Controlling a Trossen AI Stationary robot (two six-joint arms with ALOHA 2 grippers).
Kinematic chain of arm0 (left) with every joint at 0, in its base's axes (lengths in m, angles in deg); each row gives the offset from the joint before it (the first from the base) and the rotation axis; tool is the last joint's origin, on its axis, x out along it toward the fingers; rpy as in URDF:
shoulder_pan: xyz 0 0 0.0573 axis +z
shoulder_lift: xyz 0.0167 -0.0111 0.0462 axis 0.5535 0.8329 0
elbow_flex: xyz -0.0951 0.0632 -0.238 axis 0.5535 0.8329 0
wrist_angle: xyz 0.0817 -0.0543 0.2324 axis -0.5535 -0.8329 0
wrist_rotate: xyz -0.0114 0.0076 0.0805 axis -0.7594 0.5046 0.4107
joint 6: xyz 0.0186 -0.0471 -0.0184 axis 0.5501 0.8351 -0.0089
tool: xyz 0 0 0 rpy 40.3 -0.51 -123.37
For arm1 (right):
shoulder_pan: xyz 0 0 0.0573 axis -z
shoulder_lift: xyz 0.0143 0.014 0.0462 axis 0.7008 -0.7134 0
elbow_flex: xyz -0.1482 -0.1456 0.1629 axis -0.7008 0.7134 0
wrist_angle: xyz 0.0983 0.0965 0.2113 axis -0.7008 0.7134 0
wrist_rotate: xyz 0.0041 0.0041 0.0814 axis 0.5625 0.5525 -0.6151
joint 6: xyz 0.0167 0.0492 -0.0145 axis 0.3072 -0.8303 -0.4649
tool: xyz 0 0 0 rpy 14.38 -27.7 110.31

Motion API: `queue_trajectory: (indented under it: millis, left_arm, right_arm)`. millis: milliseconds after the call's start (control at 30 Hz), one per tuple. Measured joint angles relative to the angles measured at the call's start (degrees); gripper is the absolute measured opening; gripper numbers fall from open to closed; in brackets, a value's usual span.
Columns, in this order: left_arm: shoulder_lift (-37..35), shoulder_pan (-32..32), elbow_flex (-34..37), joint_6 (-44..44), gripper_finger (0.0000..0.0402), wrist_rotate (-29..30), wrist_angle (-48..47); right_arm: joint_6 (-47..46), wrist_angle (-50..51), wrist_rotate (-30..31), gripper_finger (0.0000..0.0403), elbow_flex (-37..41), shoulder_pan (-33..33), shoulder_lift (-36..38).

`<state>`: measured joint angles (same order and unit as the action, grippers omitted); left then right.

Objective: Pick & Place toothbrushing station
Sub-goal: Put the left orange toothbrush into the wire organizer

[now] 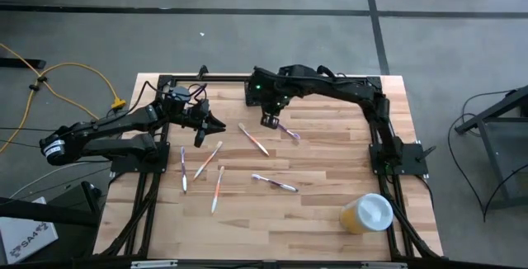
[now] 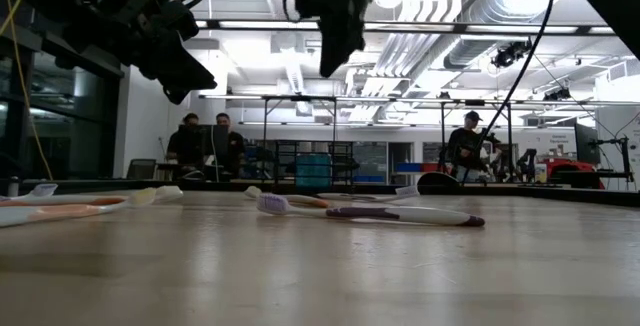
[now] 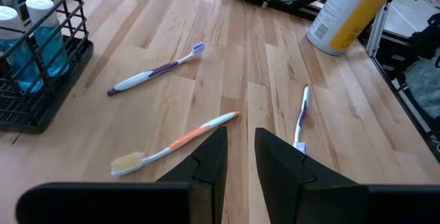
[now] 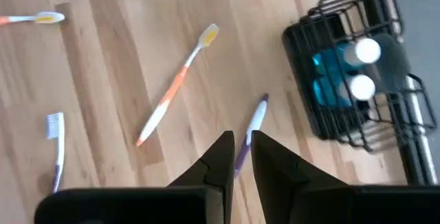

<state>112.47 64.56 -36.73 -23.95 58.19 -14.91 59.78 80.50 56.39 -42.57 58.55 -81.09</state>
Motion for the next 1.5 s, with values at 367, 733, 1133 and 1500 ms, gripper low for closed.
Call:
queue_trajectory:
  millis: [367,733,1133,1500]
  left_arm:
    - [0.0,0.0,0.0,0.0,0.0071,0.0,0.0]
    - [0.0,0.0,0.0,0.0,0.0071,0.0,0.0]
    - [0.0,0.0,0.0,0.0,0.0071,0.0,0.0]
    - [0.0,0.0,0.0,0.0,0.0071,0.0,0.0]
  right_arm:
    - [-5.4,3.5,5.0,0.0043,0.1,-7.0,7.1]
    - [-7.1,3.6,8.3,0.0043,0.1,-11.6,14.4]
    - [-10.3,-0.6,11.6,0.0043,11.1,-15.3,25.4]
    - [-10.3,-31.3,11.9,0.0043,50.3,-15.3,49.0]
